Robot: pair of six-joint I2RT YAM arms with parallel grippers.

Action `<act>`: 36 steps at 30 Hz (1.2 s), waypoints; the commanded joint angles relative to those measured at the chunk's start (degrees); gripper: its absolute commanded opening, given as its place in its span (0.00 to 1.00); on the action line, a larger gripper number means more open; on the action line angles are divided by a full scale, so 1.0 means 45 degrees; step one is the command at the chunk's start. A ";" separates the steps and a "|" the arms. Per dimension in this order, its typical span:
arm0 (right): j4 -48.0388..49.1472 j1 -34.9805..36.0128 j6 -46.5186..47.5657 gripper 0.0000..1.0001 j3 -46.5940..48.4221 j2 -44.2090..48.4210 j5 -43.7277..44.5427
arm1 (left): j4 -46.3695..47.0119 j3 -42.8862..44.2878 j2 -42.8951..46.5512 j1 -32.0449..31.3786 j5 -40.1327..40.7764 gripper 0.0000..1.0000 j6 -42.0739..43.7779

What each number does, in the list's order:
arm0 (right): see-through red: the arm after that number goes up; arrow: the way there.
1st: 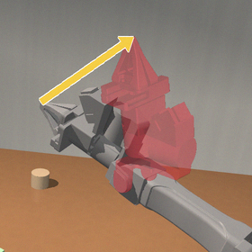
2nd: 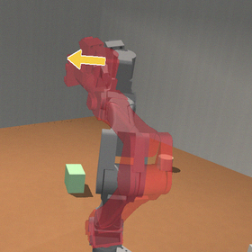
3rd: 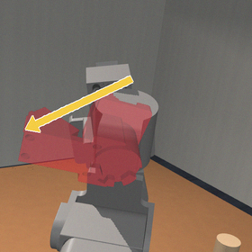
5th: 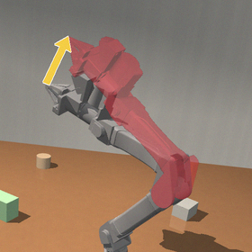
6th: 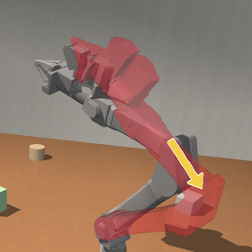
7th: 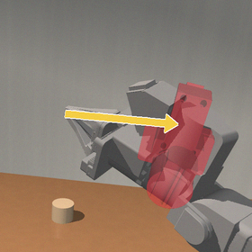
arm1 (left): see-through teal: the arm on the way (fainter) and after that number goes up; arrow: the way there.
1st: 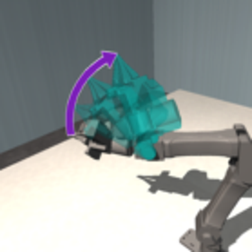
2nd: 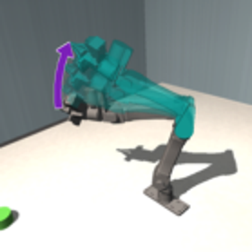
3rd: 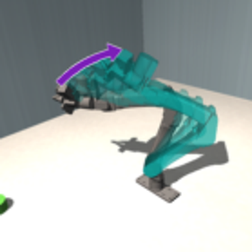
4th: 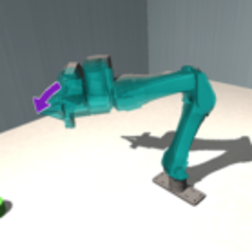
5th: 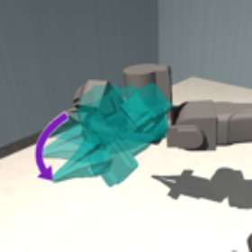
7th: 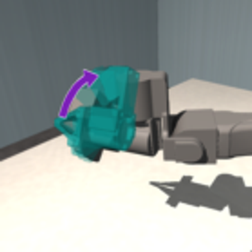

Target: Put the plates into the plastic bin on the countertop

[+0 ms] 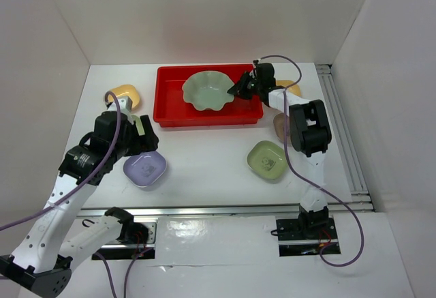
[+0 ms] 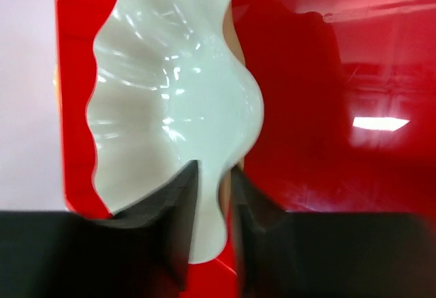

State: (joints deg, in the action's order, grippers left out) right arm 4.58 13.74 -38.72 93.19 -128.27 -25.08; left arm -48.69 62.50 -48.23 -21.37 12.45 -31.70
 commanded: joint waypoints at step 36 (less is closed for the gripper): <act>-0.6446 0.3412 0.3995 1.00 -0.3443 1.4301 1.1061 | 1.0737 -0.2679 -0.5697 -0.4290 -0.5095 1.00 -0.2759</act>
State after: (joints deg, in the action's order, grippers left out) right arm -16.32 28.53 -21.41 80.44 -66.06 15.49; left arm -15.16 50.15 -66.70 -36.18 -10.09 -41.85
